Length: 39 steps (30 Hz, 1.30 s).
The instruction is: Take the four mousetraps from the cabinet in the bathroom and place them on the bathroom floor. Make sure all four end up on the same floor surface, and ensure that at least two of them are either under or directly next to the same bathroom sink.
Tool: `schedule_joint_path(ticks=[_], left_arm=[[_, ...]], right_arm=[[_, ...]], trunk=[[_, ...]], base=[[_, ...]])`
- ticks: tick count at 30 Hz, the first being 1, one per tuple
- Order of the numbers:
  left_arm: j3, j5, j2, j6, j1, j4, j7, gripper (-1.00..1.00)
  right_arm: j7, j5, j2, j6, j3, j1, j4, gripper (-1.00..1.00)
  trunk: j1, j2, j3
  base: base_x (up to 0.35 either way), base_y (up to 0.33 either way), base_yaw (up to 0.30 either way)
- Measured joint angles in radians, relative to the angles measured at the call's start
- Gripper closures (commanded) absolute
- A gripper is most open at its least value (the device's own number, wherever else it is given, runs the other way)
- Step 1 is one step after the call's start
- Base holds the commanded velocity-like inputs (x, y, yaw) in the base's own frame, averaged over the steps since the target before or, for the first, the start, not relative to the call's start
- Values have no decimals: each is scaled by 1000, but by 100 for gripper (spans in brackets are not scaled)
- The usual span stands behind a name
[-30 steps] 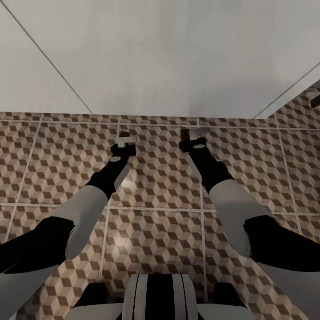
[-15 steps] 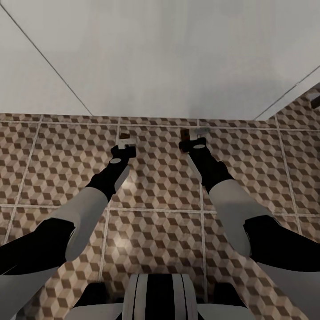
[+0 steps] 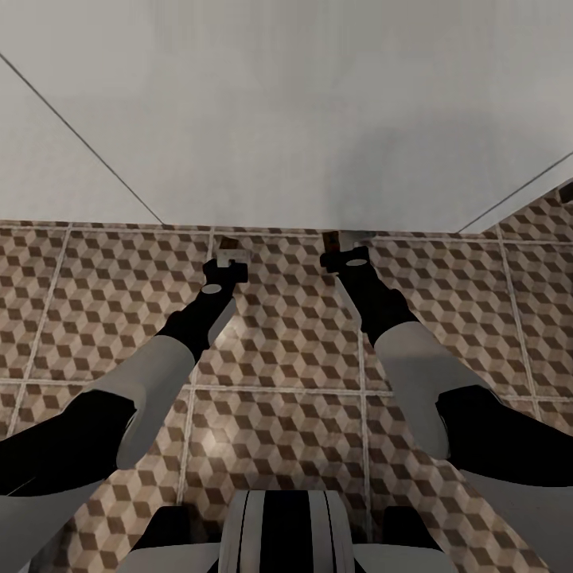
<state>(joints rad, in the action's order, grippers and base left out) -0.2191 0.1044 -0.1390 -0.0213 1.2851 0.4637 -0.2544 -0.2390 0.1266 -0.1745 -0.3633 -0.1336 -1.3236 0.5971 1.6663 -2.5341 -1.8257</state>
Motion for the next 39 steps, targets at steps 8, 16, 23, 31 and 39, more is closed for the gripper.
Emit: schedule_joint_path(ticks=[8,16,23,31,39], left_arm=[[-2,0,1,1,0,1,0,100],[-2,0,1,5,0,21,-1,100],[-2,-1,1,6,0,24,-2,100],[-2,0,1,6,0,23,-2,100],[-3,2,0,6,0,-4,0,100]], right_arm=[[2,0,0,4,-1,0,0,100],[47,0,0,52,1,0,-109,100],[58,0,0,107,2,0,-163,100],[60,0,0,114,2,0,-174,100],[60,1,0,170,2,0,-175,100]], trunk=[[0,0,0],[0,0,0],[0,0,0],[0,0,0],[0,0,0]], base=[[1,0,0],[0,0,0],[0,0,0],[0,0,0],[0,0,0]])
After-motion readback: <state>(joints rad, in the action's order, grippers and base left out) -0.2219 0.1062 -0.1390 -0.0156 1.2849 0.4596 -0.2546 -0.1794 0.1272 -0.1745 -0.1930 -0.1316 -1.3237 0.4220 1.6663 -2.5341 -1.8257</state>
